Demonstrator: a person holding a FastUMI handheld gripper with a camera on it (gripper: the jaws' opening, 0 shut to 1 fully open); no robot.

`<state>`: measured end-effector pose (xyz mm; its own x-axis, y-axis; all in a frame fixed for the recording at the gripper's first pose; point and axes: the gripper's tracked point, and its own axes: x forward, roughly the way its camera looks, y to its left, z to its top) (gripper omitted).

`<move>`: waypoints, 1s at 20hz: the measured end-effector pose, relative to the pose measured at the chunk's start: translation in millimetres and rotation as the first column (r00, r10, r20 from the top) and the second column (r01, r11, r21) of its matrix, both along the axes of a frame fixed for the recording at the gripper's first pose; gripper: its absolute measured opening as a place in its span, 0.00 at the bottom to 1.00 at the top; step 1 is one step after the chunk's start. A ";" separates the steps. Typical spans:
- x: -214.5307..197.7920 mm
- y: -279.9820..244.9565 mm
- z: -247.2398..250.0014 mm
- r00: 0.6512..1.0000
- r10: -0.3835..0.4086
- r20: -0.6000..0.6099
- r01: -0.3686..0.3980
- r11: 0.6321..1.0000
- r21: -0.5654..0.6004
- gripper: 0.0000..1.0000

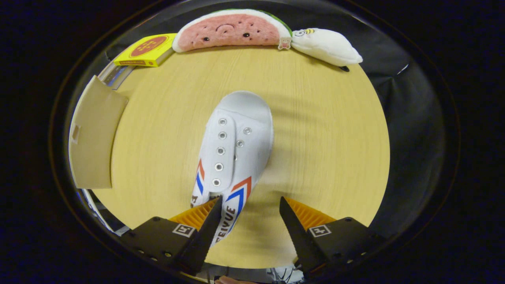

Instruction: Open the storage box then place both shoes into the box .Put the left shoe in first, then the right shoe, with the right side of both shoes facing outward in a uniform manner.

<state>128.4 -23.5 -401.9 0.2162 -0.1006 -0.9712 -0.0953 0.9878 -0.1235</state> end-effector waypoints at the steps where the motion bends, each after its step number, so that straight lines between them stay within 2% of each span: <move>1: -1.0 6.2 0.2 1.000 -0.004 -0.003 0.004 1.000 0.013 0.86; 6: -4.2 11.5 -0.6 1.000 -0.015 -0.005 0.015 1.000 0.023 0.47; 10: -1.3 20.7 -7.7 0.997 -0.080 -0.020 0.081 0.994 0.079 0.32; 13: -0.7 22.4 -4.3 0.995 -0.097 -0.023 0.099 0.983 0.153 0.28; 14: 2.4 17.9 -7.5 0.994 -0.107 -0.015 0.108 0.979 0.175 0.17; 15: -0.7 16.0 -4.0 0.988 -0.154 -0.032 0.157 0.960 0.230 0.06; 16: -0.5 16.0 -7.1 0.983 -0.177 -0.042 0.182 0.942 0.281 0.01; 18: -1.9 13.1 -5.8 0.976 -0.211 -0.047 0.214 0.917 0.337 0.00; 20: -2.4 10.5 2.1 0.977 -0.213 -0.029 0.210 0.915 0.344 0.01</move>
